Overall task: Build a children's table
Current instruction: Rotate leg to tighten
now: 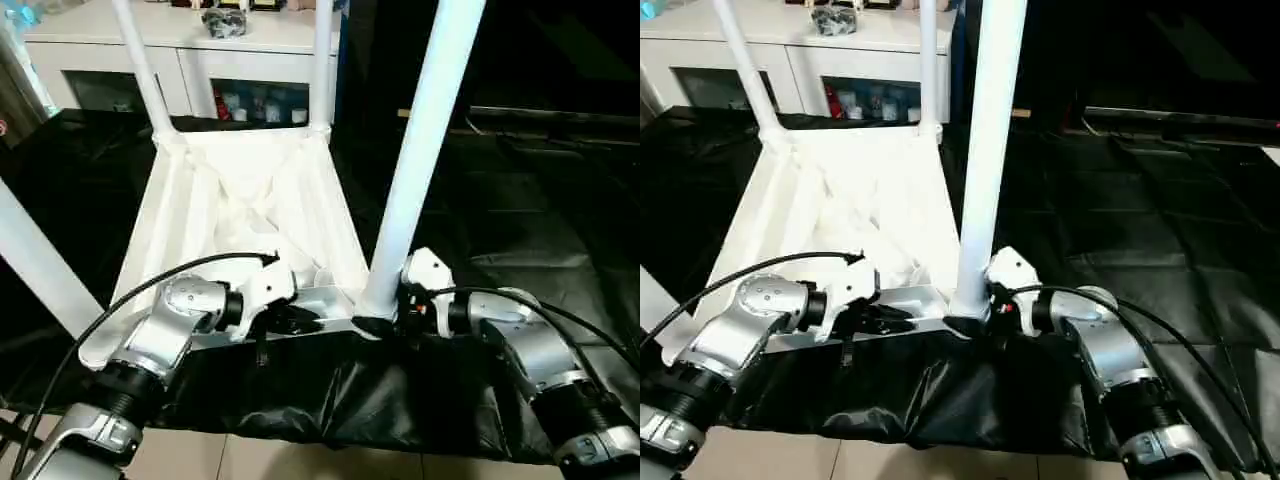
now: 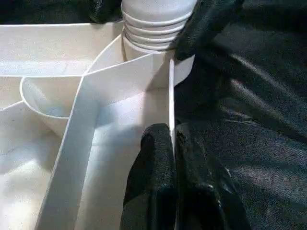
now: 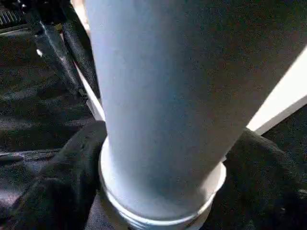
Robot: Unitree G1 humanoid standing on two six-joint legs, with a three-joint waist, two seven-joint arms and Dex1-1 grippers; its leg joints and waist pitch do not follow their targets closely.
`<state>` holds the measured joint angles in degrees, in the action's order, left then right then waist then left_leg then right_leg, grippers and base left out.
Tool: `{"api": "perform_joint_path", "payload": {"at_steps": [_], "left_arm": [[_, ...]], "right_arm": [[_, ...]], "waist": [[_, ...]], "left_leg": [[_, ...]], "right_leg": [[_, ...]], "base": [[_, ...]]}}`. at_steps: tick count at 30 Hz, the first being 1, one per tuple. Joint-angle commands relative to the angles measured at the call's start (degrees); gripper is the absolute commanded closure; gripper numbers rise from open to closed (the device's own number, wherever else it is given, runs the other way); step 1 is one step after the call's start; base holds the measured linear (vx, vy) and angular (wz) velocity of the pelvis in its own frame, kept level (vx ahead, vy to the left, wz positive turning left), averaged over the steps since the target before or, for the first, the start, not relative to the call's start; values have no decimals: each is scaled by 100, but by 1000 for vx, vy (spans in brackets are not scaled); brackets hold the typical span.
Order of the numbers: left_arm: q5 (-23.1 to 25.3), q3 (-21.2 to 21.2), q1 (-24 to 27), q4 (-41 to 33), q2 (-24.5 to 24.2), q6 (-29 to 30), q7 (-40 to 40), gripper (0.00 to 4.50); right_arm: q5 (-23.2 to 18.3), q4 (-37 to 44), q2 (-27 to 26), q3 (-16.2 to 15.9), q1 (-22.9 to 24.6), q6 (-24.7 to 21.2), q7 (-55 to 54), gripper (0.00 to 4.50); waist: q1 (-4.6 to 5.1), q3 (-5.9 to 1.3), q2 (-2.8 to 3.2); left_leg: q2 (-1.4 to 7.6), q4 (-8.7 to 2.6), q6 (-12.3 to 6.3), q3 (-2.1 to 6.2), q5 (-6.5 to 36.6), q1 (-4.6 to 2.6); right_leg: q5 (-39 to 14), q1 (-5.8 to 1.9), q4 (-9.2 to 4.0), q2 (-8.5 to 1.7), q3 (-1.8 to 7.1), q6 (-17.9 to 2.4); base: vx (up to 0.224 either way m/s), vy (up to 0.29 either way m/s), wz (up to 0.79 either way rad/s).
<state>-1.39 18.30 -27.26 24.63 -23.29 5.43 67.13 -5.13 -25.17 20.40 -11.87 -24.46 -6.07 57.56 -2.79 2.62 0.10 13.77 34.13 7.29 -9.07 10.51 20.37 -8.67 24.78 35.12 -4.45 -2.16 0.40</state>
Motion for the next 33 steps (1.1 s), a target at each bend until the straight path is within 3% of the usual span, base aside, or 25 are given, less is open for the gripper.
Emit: {"api": "perform_joint_path", "payload": {"at_steps": [1,10,17,18,20,21,24,29,30,33], "left_arm": [[32,226,183,25,69,106,77,450],[-15,134,237,-28,51,108,35,450],[-40,-209,129,64,400,301,-780,450],[-3,-342,-22,175,758,530,-1375,450],[77,-370,-129,268,1009,650,-1777,450],[127,-367,-174,315,1110,682,-1946,450],[270,-328,-313,494,1488,737,-2454,450],[365,-146,-342,479,1693,711,-2504,450],[409,-66,-304,404,1639,662,-2335,450],[459,39,-188,248,1439,465,-1938,450]], "right_arm": [[-15,-13,-60,-85,-86,0,-33,88],[25,-152,-191,-70,-110,11,-135,163],[97,-365,-606,85,-89,-113,-919,174],[157,-600,-1034,207,-128,-188,-1668,175],[196,-790,-1366,297,-181,-219,-2229,175],[205,-867,-1506,335,-209,-227,-2457,175],[301,-1127,-1985,361,-365,-180,-3147,175],[329,-1156,-2308,228,-486,-13,-3185,175],[322,-1074,-2288,200,-468,78,-3008,119],[232,-923,-2142,240,-417,146,-2632,105]], "waist": [[-1,-338,-49],[57,-324,-70],[100,-301,-69],[110,-299,-61],[137,-292,-74],[150,-291,-53],[152,-293,-28],[156,-338,-17],[158,-330,-26],[176,-335,-28]], "left_leg": [[-169,-424,-159,-134,1744,33],[-174,-431,-169,-126,1827,45],[-195,-430,-106,-114,2033,22],[-204,-426,-97,-119,2029,26],[-229,-426,-9,-101,2028,31],[-232,-432,10,-90,2035,35],[-269,-408,-54,-87,2196,-11],[-250,-470,-168,-79,2105,28],[-249,-480,-205,-82,2137,28],[-256,-484,-275,-86,2146,46]], "right_leg": [[-2270,-325,-493,-124,82,-919],[-2561,-313,-523,-129,75,-808],[-3107,-268,-597,-125,43,-590],[-3171,-259,-601,-122,49,-546],[-3413,-262,-630,-123,19,-442],[-3500,-256,-648,-133,8,-374],[-3758,-209,-725,-125,-25,-232],[-3209,-264,-697,-114,-14,-319],[-3118,-257,-692,-106,-7,-374],[-3053,-271,-682,-125,-4,-447]], "base": [[0,0,0],[0,0,0],[0,0,0],[0,0,0],[0,0,0],[0,0,0],[0,0,0],[0,0,0],[0,0,0],[0,0,0]]}}
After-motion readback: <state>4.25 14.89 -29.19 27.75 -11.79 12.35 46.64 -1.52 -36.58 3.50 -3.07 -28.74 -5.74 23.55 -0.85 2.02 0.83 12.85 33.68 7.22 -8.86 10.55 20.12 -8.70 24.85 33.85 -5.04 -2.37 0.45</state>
